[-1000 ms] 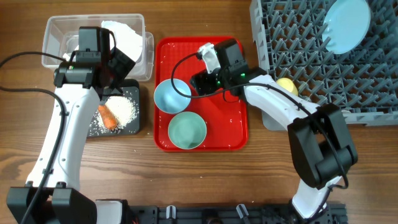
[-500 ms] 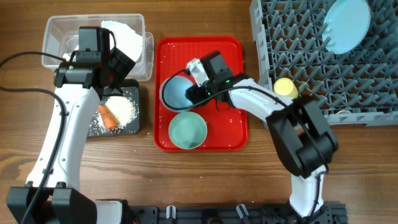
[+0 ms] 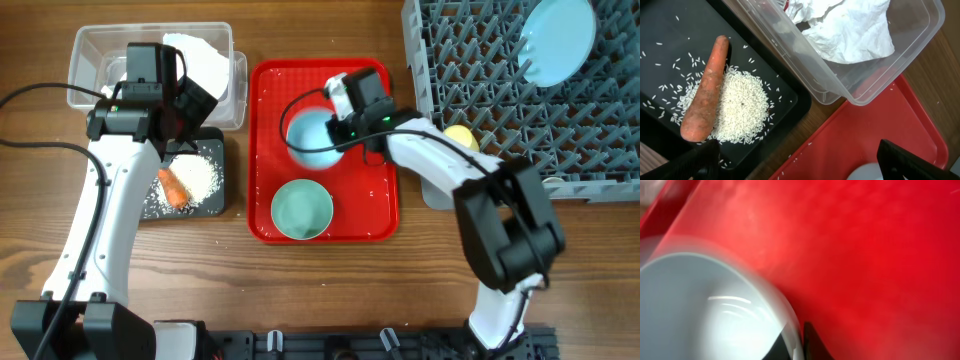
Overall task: Sort waste into correct bins and load items into the dishwasher rack
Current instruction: 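Carry the blue bowl right and place it in the rack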
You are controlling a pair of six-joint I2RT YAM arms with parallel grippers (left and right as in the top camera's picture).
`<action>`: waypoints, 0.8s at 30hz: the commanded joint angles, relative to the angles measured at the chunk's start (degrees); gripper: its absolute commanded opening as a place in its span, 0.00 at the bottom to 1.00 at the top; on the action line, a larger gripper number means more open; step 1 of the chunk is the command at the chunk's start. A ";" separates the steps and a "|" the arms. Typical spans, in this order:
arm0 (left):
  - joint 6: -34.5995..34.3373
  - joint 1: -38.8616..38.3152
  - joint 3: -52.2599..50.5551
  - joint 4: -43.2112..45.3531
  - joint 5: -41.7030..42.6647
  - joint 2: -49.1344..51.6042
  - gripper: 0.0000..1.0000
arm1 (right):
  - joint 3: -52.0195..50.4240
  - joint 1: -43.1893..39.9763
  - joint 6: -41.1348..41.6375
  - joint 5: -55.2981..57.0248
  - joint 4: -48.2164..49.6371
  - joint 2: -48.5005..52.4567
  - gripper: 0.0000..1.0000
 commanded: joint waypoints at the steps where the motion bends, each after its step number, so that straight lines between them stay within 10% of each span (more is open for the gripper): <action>1: -0.57 0.11 -0.26 0.11 -0.13 0.48 1.00 | 0.39 -1.09 0.42 5.44 -0.76 -7.04 0.04; 11: -0.57 0.11 -0.26 0.11 -0.13 0.48 1.00 | 0.39 -2.01 -4.92 51.65 12.90 -17.14 0.04; 24: -0.57 0.11 -0.26 0.11 -0.13 0.48 1.00 | 0.37 -17.35 -19.93 53.09 41.11 -7.02 0.04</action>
